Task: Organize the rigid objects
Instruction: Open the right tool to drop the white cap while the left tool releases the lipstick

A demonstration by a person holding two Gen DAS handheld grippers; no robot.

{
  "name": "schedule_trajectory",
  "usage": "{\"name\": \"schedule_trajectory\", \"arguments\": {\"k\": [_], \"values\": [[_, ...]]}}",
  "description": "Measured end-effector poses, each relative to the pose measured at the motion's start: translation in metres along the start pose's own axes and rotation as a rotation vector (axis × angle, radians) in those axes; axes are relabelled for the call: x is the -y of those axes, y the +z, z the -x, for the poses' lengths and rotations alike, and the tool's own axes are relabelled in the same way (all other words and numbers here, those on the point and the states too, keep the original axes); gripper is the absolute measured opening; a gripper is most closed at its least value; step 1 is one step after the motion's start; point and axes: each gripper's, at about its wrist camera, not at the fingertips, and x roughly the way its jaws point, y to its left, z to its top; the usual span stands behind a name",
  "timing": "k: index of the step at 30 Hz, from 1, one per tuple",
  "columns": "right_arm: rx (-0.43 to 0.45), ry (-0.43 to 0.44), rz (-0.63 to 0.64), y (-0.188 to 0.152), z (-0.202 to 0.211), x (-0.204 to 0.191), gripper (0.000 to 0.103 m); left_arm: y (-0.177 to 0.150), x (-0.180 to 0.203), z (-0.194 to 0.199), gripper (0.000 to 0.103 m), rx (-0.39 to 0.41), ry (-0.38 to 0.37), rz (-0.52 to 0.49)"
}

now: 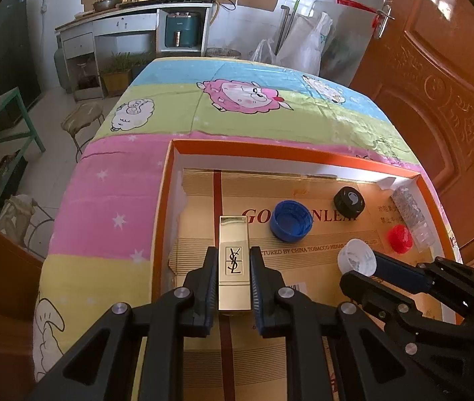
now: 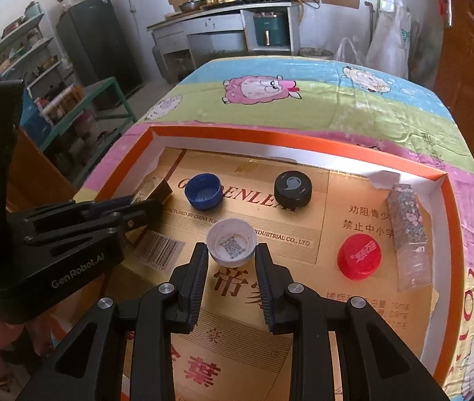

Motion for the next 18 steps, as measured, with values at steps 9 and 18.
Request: {"name": "schedule_trajectory", "arguments": {"k": [9,18], "values": [[-0.002,-0.031,0.022,-0.0025,-0.0013,-0.0043,0.03,-0.001,0.0011,-0.0011,0.018,0.001,0.001,0.002],[-0.004,-0.04,0.038,-0.0038,-0.0007,-0.0085,0.049,0.0001,-0.0008,0.0062,0.026,0.036,0.016,0.001]]}}
